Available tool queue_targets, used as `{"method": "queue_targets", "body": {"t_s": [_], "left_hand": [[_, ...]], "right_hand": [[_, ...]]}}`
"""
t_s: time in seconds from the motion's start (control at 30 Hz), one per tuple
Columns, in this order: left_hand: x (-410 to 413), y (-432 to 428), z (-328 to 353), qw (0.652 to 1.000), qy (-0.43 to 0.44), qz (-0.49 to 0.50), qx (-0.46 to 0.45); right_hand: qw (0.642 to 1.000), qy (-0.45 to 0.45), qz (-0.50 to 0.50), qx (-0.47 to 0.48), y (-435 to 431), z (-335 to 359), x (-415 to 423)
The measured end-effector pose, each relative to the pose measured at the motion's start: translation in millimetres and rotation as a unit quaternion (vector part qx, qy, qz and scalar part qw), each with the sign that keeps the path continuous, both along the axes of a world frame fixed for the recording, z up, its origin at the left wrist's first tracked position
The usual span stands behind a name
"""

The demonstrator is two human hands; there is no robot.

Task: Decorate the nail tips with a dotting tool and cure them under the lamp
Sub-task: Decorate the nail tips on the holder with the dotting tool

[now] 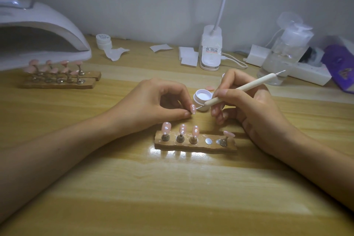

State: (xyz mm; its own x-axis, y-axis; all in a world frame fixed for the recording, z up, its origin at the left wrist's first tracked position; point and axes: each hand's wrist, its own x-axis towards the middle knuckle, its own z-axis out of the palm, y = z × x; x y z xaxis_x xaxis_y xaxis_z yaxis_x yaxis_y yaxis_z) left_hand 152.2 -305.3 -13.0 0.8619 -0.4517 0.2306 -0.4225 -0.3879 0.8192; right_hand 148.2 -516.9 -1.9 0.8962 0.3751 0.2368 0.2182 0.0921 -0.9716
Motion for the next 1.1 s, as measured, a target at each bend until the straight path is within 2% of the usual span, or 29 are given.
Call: {"method": "queue_targets", "body": {"t_s": [0.27,0.53,0.67,0.77,0.87,1.0,1.07,1.1], "left_hand": [[0,0,2,1.0,-0.005,0.002,0.01],[-2,-1,3,1.0,0.018,0.001,0.005],[-3,3,11,0.994,0.091,-0.026,-0.049],[-3,6,17,0.986,0.121,0.002,-0.117],[-6,3,21,0.977,0.13,0.015,-0.166],[-17,-8,33,0.97,0.125,-0.031,-0.204],[-26,-14,40,0.977,0.108,-0.041,-0.181],[-31,-17,42,0.987,0.075,-0.033,-0.136]], "right_hand": [[0.999,-0.022,-0.003,0.023,-1,1,0],[0.995,0.045,0.003,0.088,-4,2,6],[0.988,0.089,-0.015,0.123,-6,2,10],[0.985,0.105,-0.022,0.134,-7,4,11],[0.984,0.108,-0.023,0.142,-7,3,11],[0.984,0.105,-0.024,0.145,-8,2,13],[0.983,0.106,-0.025,0.145,-7,2,13],[0.983,0.106,-0.025,0.145,-7,2,13]]}}
